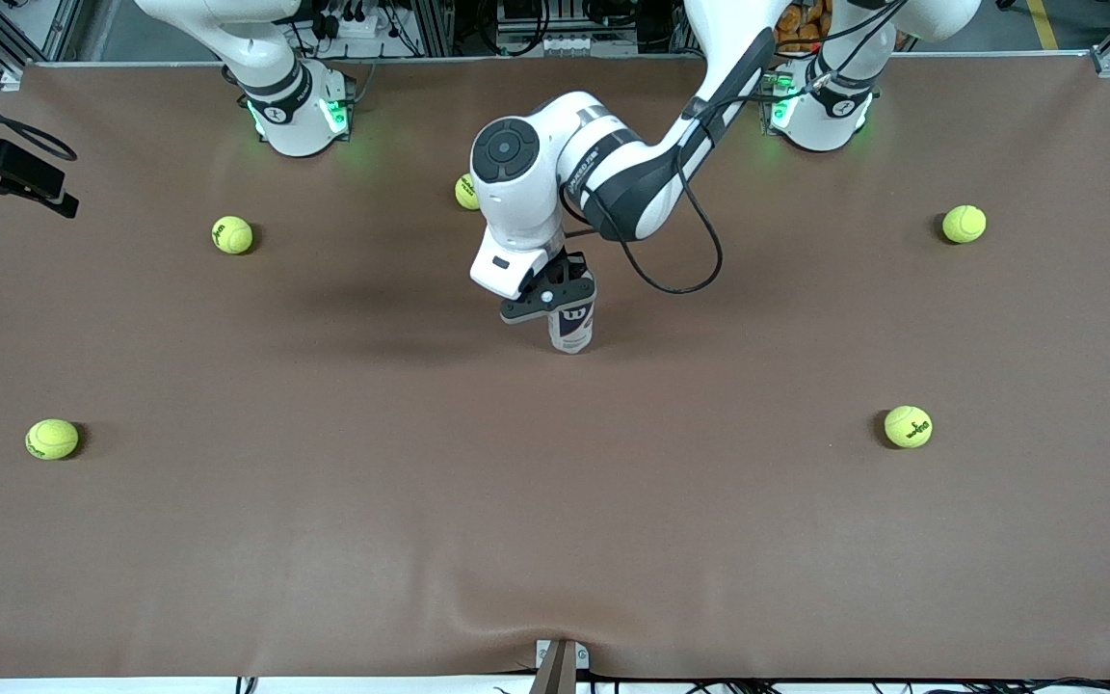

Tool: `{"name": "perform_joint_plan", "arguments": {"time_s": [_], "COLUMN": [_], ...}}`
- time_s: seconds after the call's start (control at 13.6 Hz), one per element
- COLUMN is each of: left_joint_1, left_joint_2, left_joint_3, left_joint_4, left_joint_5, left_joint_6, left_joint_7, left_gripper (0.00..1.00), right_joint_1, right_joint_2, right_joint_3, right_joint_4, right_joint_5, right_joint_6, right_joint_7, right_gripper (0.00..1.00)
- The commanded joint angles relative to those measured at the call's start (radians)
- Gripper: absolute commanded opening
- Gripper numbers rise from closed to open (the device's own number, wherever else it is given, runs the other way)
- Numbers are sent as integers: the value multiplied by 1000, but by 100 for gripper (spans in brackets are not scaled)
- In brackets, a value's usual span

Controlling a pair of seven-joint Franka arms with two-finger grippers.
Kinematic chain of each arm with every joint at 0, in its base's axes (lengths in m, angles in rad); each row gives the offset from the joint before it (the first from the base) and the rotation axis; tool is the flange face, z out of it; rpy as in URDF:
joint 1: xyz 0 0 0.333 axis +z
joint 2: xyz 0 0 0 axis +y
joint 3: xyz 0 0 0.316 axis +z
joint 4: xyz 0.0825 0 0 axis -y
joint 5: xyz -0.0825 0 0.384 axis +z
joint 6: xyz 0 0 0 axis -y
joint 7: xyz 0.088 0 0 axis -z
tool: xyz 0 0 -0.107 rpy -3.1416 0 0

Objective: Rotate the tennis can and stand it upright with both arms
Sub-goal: 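Lower the upright can onto the table with the left gripper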

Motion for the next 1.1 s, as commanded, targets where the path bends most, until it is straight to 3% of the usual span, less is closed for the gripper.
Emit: {"name": "perform_joint_plan", "arguments": {"time_s": [0.0,0.29,0.59,0.66,1.03], "left_joint_1": [-6,-6,-4,-4,8], "left_joint_2": [6,0,-17,-17,-60], "left_joint_3": [2,2,2,2,5], "left_joint_4": [28,28,27,27,27], "left_joint_5": [14,14,13,13,7], "left_joint_6": [-3,-3,-4,-6,-26], "left_joint_7": [-7,-12,-21,-21,-17], "left_gripper": [29,40,78,100,100], "right_joint_1": [14,14,14,14,18], "right_joint_2": [-3,-3,-3,-3,-3], "right_joint_3": [-6,-6,-6,-6,-6], "right_joint_4": [-3,-3,-3,-3,-3], "right_joint_5": [-15,-15,-15,-15,-15], "right_joint_6": [4,6,10,10,12], "right_joint_7": [7,7,7,7,7], "right_gripper": [100,100,100,100,100]}}
